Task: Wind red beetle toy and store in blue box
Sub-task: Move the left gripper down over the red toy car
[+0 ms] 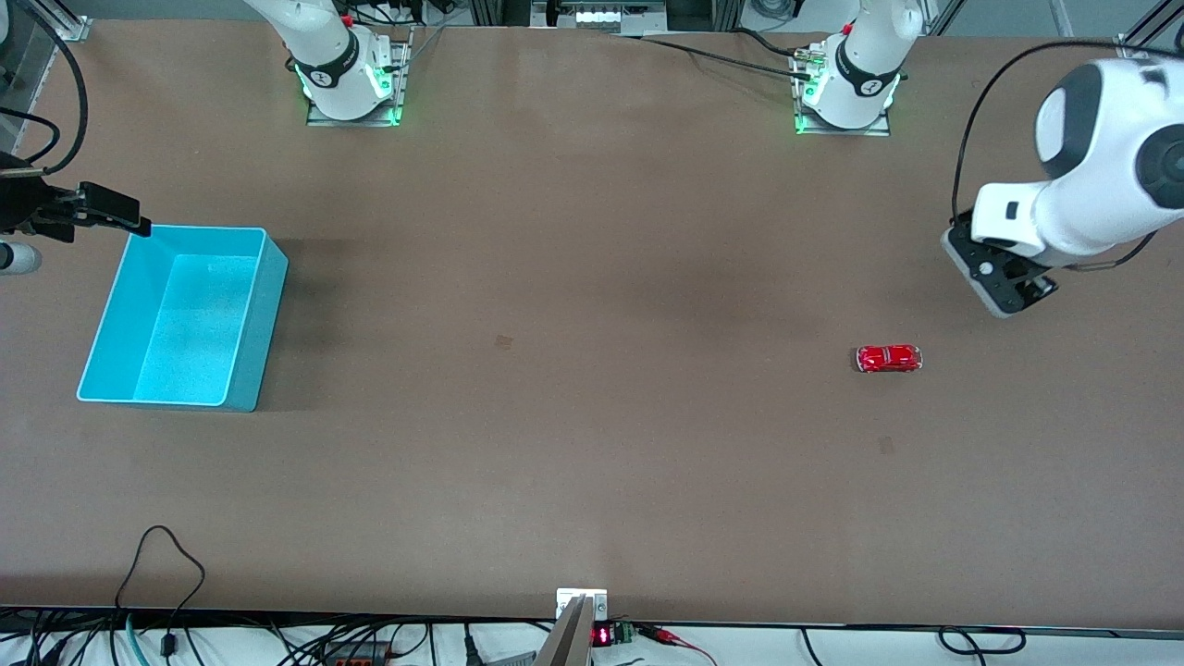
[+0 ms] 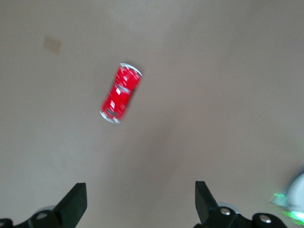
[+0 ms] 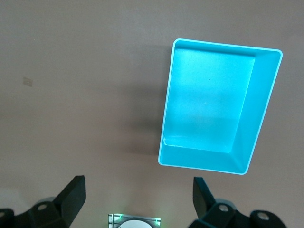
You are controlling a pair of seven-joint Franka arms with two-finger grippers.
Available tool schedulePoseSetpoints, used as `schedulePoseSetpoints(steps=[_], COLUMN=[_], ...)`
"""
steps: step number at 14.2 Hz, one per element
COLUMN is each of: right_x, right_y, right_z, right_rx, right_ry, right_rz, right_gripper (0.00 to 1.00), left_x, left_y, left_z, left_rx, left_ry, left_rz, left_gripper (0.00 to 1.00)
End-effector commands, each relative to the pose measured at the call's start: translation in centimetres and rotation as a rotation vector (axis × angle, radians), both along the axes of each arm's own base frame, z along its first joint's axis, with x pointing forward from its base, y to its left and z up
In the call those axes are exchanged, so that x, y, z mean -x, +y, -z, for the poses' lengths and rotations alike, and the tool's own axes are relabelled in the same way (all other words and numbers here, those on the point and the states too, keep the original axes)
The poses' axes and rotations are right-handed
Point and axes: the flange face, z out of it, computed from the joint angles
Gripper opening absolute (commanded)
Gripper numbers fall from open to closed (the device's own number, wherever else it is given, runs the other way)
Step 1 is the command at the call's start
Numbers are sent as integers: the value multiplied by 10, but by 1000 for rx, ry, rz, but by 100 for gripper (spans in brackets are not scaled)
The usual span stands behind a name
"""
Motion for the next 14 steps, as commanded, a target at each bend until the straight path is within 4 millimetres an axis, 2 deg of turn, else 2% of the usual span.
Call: schedulePoseSetpoints(steps=[1,2,4,5,8,10,12,14], right_x=[-1,-1,-1,-1,-1,0,-1,0], right_y=[1,0,2,3,3,3,3,1], right_z=[-1,-1,0,0,1,1,-1,1], right_rx=[-15,-16,-15,-15,-15,-16,-15,-15], right_ry=[-3,-3,0,0,1,7,1,4], right_rz=[14,15,14,11,11,11,9,14], right_gripper=[100,100,100,100,100,100,100,100], left_x=[-28,-36,-45,-48,-49,-47,-44,-43], left_y=[0,-1,15,14,13,12,11,12], left_z=[59,77,113,129,162,177,191,197], left_rx=[20,30,42,47,59,65,72,75], left_ry=[-31,-57,-93,-106,-104,-91,-64,-56], left_rz=[222,286,334,353,363,365,371,373], left_gripper=[100,100,100,100,100,100,87,75])
